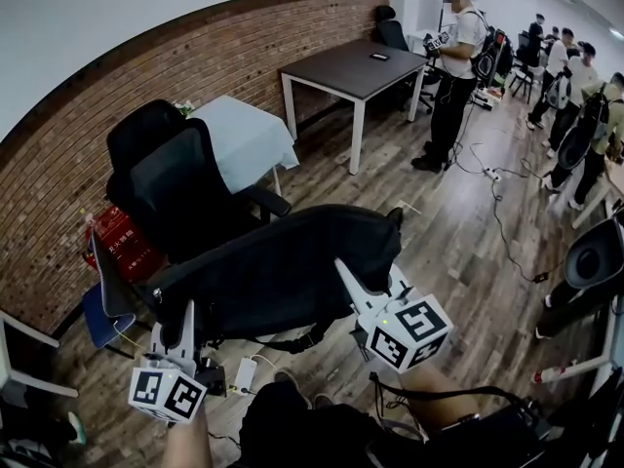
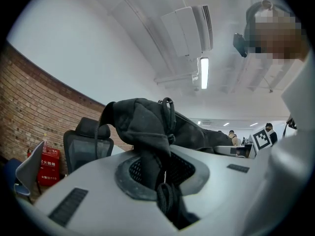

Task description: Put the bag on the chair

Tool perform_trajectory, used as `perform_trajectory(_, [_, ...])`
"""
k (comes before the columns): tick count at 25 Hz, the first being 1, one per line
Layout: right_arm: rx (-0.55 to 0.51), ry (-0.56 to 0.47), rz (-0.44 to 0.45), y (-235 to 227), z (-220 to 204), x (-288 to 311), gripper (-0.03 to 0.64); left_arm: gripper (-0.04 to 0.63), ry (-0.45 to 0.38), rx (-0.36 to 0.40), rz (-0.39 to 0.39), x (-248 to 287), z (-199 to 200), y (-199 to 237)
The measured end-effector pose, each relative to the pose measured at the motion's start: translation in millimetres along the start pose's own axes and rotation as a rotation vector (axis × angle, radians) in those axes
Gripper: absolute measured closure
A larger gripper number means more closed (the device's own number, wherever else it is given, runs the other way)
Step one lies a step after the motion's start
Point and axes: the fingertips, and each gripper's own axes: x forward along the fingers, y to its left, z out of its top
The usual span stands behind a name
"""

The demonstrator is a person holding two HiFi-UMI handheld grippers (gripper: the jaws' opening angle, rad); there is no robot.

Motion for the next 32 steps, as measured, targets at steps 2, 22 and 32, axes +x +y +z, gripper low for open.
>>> perform_trajectory(2, [0.001,-0.006,0.008,-4,-1,5,0.549,0.543,-0.002,0.002,-0.001,4,0,1])
perform_trajectory(22, [-0.028,0.026,0.014,-38,0,139,0.548,0.543,-0.034,-0.029,0.006,103,-6,91])
perform_trajectory(32, [-0.046,0.051,0.027,-43,6,235,0.549,0.543,-0.043,-0.045,0.015,157,5,161])
